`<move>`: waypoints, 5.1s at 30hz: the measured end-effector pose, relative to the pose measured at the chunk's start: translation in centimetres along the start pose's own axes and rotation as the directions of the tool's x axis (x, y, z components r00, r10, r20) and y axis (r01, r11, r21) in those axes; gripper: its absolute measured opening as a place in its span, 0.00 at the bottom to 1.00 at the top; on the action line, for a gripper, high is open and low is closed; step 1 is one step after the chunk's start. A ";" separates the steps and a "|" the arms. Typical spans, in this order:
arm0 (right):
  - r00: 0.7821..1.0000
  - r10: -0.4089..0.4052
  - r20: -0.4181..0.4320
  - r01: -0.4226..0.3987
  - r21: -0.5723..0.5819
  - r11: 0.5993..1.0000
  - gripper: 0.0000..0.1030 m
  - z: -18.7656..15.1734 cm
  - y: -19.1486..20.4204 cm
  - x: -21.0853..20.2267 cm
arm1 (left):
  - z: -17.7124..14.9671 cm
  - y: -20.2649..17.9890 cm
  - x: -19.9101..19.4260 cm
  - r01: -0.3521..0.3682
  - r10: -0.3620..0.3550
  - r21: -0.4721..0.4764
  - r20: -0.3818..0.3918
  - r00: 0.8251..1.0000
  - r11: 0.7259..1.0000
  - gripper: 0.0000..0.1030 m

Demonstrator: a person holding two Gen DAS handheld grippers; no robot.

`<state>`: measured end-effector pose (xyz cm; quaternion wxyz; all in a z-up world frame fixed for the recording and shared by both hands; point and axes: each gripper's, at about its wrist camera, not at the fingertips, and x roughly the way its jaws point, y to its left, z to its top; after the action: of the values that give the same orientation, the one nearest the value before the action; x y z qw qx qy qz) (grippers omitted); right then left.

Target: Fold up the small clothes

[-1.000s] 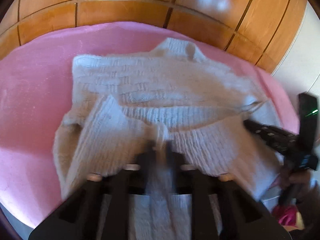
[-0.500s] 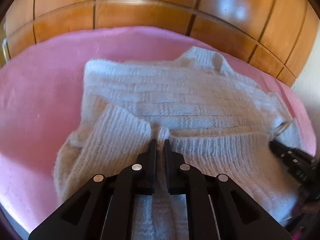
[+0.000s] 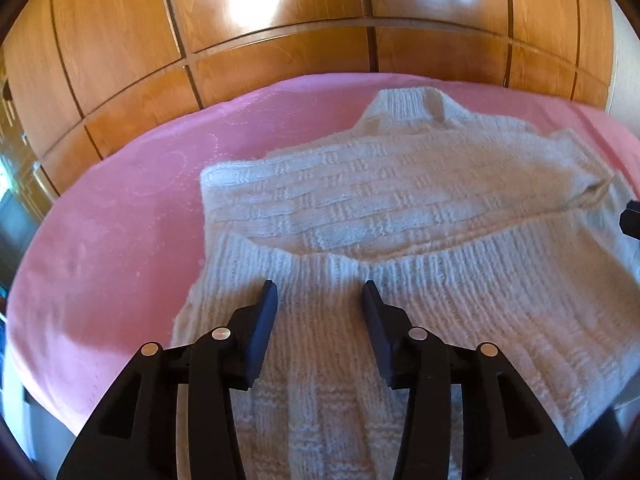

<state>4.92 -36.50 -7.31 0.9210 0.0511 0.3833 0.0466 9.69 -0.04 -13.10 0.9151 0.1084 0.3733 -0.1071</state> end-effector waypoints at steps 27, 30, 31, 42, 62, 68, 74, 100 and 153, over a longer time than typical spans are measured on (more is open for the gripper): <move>0.982 -0.182 -0.042 0.173 -0.159 0.972 0.11 -0.4 -1.3 2.4 | -1.4 6.0 -0.7 0.104 -0.109 -0.089 -0.050 0.993 0.991 0.30; 0.983 -0.184 -0.030 0.177 -0.152 0.972 0.08 -0.3 -1.4 1.7 | -1.5 6.2 -1.5 0.081 -0.082 -0.083 -0.011 0.997 0.993 0.07; 0.983 -0.181 -0.023 0.176 -0.145 0.974 0.08 -0.2 -1.5 1.3 | -1.5 6.3 -2.1 0.083 -0.083 -0.082 0.010 0.997 0.993 0.07; 0.989 -0.145 0.033 0.148 -0.099 0.984 0.06 0.6 -1.3 -2.2 | -1.6 6.6 -5.0 0.062 -0.055 -0.079 0.087 0.995 0.995 0.06; 0.986 -0.082 0.147 0.086 -0.021 0.996 0.06 9.1 -2.1 -2.0 | 5.0 10.4 -5.5 0.212 -0.177 -0.196 0.183 0.967 0.957 0.05; 0.982 -0.130 0.138 0.129 0.018 0.991 0.06 13.9 -3.9 2.4 | 9.9 11.3 -0.4 0.190 -0.153 -0.255 0.159 0.975 0.948 0.04; 0.975 -0.213 0.062 0.212 0.016 0.977 0.05 16.5 -5.1 9.4 | 13.7 11.5 6.3 0.108 -0.090 -0.278 0.076 0.993 0.955 0.04; 0.979 0.083 -0.187 -0.121 -0.203 0.972 0.48 12.2 9.8 15.7 | 8.2 2.4 7.1 0.082 -0.094 -0.140 -0.080 0.992 0.987 0.21; 0.997 0.054 -0.053 -0.050 0.078 0.996 0.92 2.0 1.8 6.6 | -4.4 14.4 -1.5 0.363 -0.401 -0.561 0.060 0.914 0.744 0.35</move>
<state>10.89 -33.99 -10.25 0.9059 0.0951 0.4087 0.0570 9.77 15.08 -13.37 0.8518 -0.2405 0.4315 -0.1743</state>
